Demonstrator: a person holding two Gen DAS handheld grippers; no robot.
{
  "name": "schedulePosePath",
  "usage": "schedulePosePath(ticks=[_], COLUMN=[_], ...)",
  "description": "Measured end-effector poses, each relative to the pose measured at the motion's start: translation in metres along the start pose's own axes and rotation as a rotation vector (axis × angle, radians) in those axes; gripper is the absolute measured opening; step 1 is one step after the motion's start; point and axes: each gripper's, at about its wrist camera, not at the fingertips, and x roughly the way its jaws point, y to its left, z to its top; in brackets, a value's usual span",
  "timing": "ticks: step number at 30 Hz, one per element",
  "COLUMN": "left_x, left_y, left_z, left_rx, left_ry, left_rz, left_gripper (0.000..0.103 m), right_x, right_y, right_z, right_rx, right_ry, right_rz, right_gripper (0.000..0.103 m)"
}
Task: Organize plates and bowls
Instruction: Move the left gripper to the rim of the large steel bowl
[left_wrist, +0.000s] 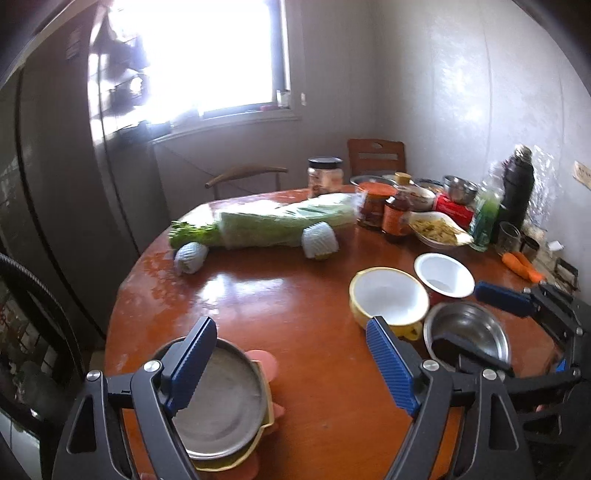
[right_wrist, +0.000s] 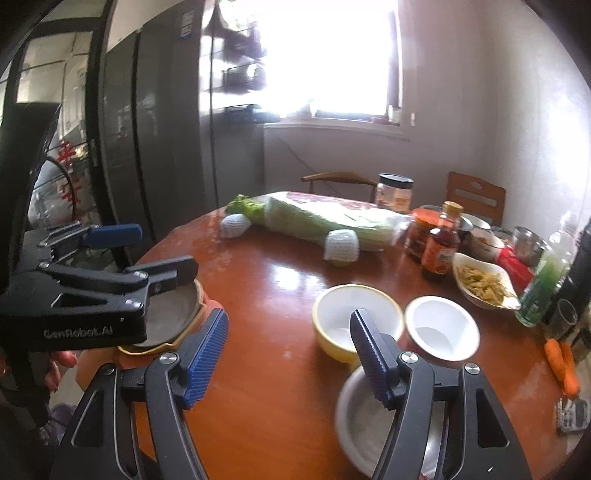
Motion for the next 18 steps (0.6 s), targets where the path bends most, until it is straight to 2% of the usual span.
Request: schedulePosePath(ticks=[10,18], left_x=[0.011,0.026], left_y=[-0.042,-0.07], left_z=[-0.001,-0.001], left_rx=[0.047,0.032], left_ry=[0.011,0.043], left_rz=[-0.034,-0.097], left_gripper=[0.083,0.083], right_x=[-0.01,-0.02], right_y=[-0.049,-0.091], right_z=[-0.015,-0.029], right_rx=[0.09,0.134], right_ry=[0.009,0.024], right_rz=[-0.063,-0.134], right_gripper=[0.072,0.073])
